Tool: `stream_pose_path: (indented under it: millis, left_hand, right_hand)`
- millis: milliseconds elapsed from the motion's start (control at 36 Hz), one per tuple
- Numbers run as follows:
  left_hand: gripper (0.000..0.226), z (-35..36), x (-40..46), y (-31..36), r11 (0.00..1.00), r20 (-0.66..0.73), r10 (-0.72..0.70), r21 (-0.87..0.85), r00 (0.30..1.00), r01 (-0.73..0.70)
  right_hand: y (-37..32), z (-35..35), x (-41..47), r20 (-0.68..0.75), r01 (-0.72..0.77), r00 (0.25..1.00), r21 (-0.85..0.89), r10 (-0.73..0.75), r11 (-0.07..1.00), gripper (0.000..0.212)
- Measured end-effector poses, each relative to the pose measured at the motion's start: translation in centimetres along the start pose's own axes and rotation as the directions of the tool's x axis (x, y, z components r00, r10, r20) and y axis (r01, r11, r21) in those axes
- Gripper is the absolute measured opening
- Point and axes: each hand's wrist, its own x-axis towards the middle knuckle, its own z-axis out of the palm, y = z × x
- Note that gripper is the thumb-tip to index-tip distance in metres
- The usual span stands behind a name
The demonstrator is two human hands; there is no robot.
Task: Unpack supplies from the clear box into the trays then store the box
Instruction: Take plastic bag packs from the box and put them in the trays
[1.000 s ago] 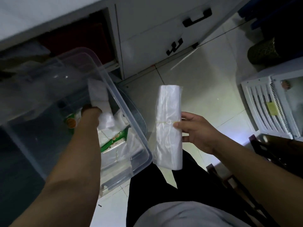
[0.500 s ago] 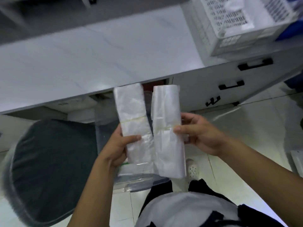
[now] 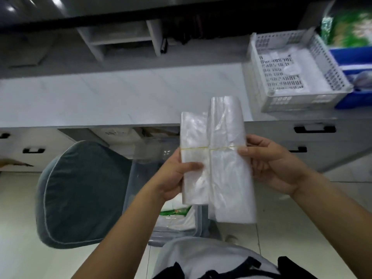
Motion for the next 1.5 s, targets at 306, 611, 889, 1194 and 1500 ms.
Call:
stream_pose_path:
  millis: [306, 611, 889, 1194, 1500]
  left_hand:
    - [0.055, 4.6, -0.9, -0.2, 0.99, 0.312, -0.041, -0.119, 0.949, 0.082]
    - [0.07, 7.7, -1.4, -2.4, 0.988, 0.252, -0.094, 0.146, 0.963, 0.058]
    - [0.073, 11.8, -1.6, -3.9, 0.959, 0.264, -0.139, 0.278, 0.955, 0.062]
    - [0.077, 17.5, 0.7, -4.1, 0.812, 0.505, -0.406, 0.581, 0.762, 0.049]
    - [0.064, 21.4, 3.7, -3.1, 0.802, 0.632, -0.524, 0.591, 0.571, 0.081]
  right_hand:
    - [-0.4, 0.6, -1.1, -0.279, -0.025, 0.959, -0.284, -0.058, 0.958, 0.023]
    - [1.9, -1.8, -4.9, -0.293, 0.032, 0.946, -0.335, -0.136, 0.942, 0.024]
    - [-1.1, -6.4, -9.0, -0.277, -0.017, 0.882, -0.827, -0.382, 0.561, 0.091]
    - [-10.2, -12.9, -13.4, 0.005, -0.104, 0.979, -0.849, 0.205, 0.519, 0.064]
    - [-9.1, -18.4, -20.4, -0.113, -0.142, 0.99, -0.736, 0.086, 0.662, 0.035]
